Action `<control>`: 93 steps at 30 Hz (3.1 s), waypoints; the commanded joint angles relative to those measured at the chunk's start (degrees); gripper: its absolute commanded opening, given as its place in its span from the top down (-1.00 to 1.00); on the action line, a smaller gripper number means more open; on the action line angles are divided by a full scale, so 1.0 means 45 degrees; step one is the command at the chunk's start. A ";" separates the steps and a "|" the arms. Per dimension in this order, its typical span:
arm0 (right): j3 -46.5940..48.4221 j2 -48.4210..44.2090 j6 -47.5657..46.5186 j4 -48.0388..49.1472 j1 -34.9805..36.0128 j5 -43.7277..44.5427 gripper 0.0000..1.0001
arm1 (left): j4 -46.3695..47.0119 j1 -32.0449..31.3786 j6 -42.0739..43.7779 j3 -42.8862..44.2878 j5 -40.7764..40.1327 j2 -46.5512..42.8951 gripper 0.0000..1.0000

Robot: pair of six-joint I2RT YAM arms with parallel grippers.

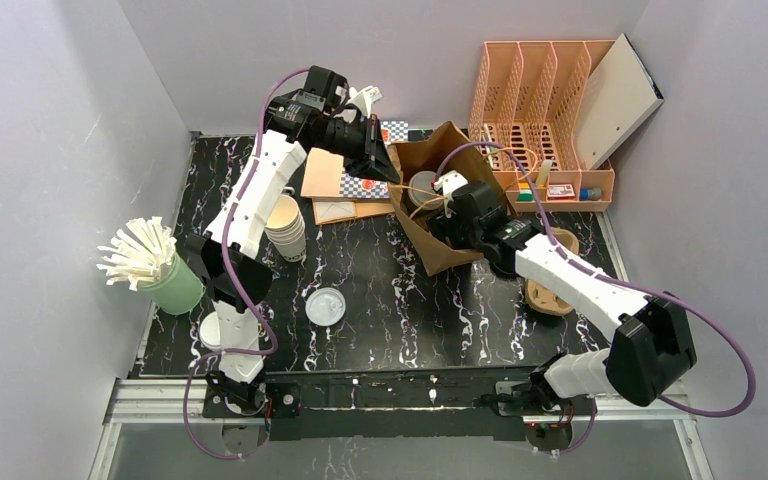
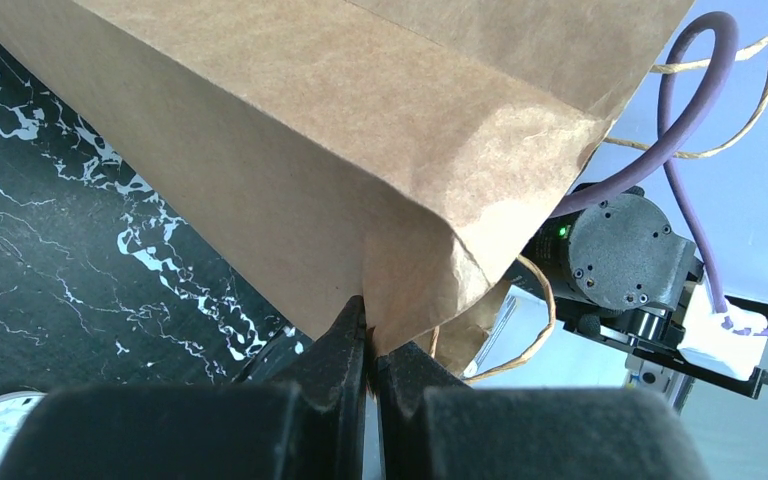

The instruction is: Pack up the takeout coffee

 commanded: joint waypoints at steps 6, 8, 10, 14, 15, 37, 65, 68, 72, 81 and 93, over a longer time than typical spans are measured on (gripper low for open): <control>0.0144 0.0856 0.0498 -0.1337 -0.0105 -0.0591 -0.01 | -0.0427 -0.0160 -0.0006 0.0085 0.0775 -0.0566 1.00; 0.0184 0.1013 0.0508 -0.1485 -0.0134 -0.0633 -0.01 | -0.0431 -0.0170 0.0011 0.0089 0.0742 -0.0582 1.00; 0.0242 0.1166 0.0514 -0.1615 -0.0153 -0.0707 -0.01 | -0.0454 -0.0165 0.0013 0.0089 0.0724 -0.0601 1.00; 0.0377 0.1383 0.0571 -0.1642 -0.0189 -0.0778 -0.01 | -0.0456 -0.0160 0.0013 0.0089 0.0631 -0.0655 1.00; 0.0476 0.1508 0.0597 -0.1801 -0.0196 -0.0788 -0.01 | -0.0451 -0.0170 0.0013 0.0089 0.0627 -0.0644 1.00; 0.1885 0.1311 0.0703 -0.2607 -0.0265 -0.0629 -0.07 | -0.0314 -0.0168 0.0956 0.0081 -0.0383 -0.0955 1.00; 0.0479 -0.0784 0.0773 -0.2337 0.0578 -0.0586 -0.04 | 0.1643 -0.1772 0.3444 -0.1958 -0.3383 -0.2725 1.00; -0.0222 -0.1131 0.0919 -0.2094 0.1071 -0.0087 -0.03 | 0.2678 -0.1991 0.3632 -0.2812 -0.4210 -0.3494 1.00; -0.0920 -0.1659 0.1007 -0.1532 0.1236 0.0352 -0.02 | 0.3713 -0.2413 0.4070 -0.4106 -0.4898 -0.4459 1.00; -0.2391 -0.2622 0.0491 0.0284 0.1393 0.1107 -0.01 | 0.4737 -0.3361 0.5292 -0.6016 -0.6134 -0.5886 1.00; -0.2868 -0.2789 0.0459 0.0878 0.1398 0.0790 -0.01 | 0.4740 -0.3558 0.5069 -0.6419 -0.6716 -0.6134 0.62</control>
